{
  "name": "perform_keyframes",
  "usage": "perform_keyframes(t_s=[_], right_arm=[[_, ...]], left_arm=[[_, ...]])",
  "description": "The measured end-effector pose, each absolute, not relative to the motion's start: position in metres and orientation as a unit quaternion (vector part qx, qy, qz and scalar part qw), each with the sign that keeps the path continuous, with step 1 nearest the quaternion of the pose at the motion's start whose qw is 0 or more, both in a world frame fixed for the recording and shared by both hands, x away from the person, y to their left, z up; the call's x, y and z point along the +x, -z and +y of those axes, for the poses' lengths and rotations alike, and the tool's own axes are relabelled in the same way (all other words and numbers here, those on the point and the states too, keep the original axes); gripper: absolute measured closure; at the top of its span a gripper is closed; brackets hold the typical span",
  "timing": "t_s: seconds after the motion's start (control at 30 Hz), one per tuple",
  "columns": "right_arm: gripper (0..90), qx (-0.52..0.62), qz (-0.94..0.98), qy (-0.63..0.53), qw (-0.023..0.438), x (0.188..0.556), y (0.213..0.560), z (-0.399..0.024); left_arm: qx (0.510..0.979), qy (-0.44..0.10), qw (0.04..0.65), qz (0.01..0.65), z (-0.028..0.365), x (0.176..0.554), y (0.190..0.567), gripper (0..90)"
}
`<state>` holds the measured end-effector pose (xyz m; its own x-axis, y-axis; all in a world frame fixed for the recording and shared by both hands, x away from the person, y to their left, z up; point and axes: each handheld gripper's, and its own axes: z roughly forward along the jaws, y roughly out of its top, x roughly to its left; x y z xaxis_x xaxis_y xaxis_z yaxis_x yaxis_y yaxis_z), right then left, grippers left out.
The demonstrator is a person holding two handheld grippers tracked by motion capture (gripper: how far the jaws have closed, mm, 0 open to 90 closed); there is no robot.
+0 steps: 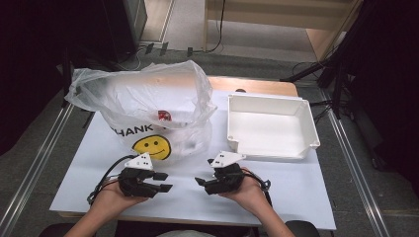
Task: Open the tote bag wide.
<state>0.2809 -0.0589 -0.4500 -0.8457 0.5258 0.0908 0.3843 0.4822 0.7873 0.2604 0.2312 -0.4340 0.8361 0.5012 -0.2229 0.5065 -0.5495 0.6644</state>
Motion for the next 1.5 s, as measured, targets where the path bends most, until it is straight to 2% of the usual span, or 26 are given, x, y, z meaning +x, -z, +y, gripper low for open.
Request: perform_keyframes(t_s=[0.13, 0.27, 0.37, 0.7, 0.9, 1.03, 1.17, 1.33, 1.5], right_arm=[[35.6, 0.266, 0.850, -0.448, 0.077, 0.282, 0.447, -0.062], [41.1, 0.260, 0.850, -0.450, 0.085, 0.283, 0.446, -0.064], [43.4, 0.263, 0.849, -0.453, 0.071, 0.285, 0.445, -0.065], [44.0, 0.260, 0.849, -0.455, 0.068, 0.285, 0.446, -0.066], [50.9, 0.254, 0.844, -0.466, 0.072, 0.283, 0.443, -0.068], [46.1, 0.263, 0.840, -0.470, 0.066, 0.285, 0.443, -0.069], [46.1, 0.264, 0.843, -0.466, 0.041, 0.288, 0.444, -0.070], [46.2, 0.262, 0.842, -0.469, 0.049, 0.288, 0.443, -0.072], [46.7, 0.266, 0.845, -0.464, 0.034, 0.290, 0.445, -0.072]], left_arm=[[0.880, 0.005, 0.373, 0.295, 0.232, 0.264, 0.435, 41.7], [0.876, 0.013, 0.373, 0.304, 0.235, 0.267, 0.437, 39.9], [0.872, 0.009, 0.380, 0.307, 0.237, 0.266, 0.436, 38.3], [0.867, -0.005, 0.382, 0.320, 0.241, 0.266, 0.436, 38.5], [0.866, -0.010, 0.382, 0.323, 0.242, 0.266, 0.436, 39.7], [0.865, -0.008, 0.383, 0.323, 0.242, 0.266, 0.436, 39.7], [0.869, -0.010, 0.376, 0.322, 0.241, 0.266, 0.436, 40.2], [0.867, -0.009, 0.379, 0.323, 0.242, 0.266, 0.437, 40.1], [0.866, -0.007, 0.381, 0.323, 0.242, 0.266, 0.437, 40.0]])
